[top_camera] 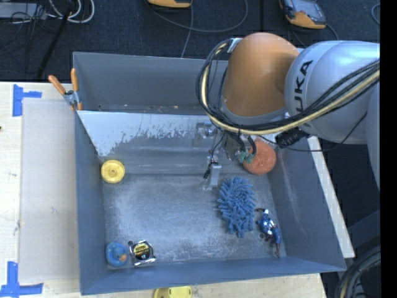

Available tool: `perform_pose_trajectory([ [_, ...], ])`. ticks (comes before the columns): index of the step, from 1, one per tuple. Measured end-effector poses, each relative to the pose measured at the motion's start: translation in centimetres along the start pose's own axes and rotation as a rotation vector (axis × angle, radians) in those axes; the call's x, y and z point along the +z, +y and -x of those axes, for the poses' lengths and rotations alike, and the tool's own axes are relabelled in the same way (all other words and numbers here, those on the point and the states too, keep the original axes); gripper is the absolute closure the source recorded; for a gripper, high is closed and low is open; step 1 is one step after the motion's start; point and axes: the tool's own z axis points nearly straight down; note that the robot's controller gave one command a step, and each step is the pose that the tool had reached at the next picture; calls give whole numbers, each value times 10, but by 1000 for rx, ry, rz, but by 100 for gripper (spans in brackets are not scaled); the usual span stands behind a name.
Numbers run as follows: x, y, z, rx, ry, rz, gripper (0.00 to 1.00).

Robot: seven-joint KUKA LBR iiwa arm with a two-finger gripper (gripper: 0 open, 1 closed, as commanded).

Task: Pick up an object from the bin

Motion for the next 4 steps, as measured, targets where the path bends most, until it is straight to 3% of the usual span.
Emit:
perform_pose_trajectory([
  [1,-5,0,1,1,-8,0,0],
  [2,21,-55,-5,-40,-9,1,0],
  [3,35,-84,-9,15,-6,-3,0],
  [4,63,-102,-51,-86,-8,1,0],
])
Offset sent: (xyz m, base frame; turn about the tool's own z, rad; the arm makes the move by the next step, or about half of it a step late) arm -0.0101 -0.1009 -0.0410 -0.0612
